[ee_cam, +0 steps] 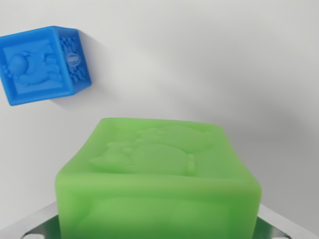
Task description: Stack cube
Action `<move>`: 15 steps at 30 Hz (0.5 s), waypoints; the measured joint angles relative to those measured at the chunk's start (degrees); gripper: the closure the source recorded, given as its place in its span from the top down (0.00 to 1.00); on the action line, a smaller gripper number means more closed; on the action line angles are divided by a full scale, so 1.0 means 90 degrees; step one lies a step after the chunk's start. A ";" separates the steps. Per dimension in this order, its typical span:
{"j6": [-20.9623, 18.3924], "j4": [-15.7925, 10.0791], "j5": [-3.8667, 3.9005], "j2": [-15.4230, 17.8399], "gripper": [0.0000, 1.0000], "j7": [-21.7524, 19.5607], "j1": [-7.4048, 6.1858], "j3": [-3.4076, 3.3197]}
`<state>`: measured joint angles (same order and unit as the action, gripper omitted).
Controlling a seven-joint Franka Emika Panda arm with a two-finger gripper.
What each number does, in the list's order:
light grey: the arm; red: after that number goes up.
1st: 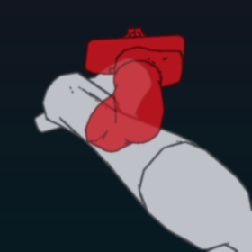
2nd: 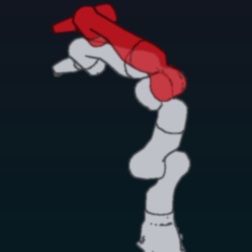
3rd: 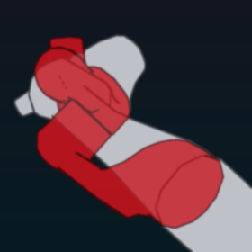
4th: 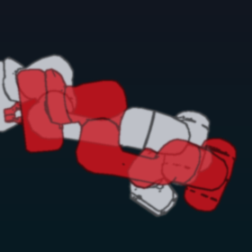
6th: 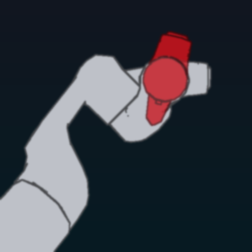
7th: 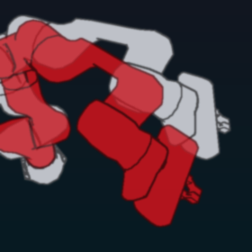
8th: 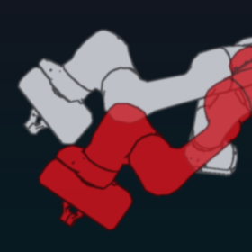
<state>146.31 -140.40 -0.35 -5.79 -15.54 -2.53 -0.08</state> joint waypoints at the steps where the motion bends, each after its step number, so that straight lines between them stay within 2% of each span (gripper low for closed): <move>1: -0.0006 -0.0003 0.0001 0.0009 0.00 -0.0017 -0.0019 0.0006; 15: -0.0116 -0.0020 0.0015 0.0139 0.00 -0.0270 -0.0272 0.0104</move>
<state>145.26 -140.58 -0.21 -4.53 -17.97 -4.98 0.86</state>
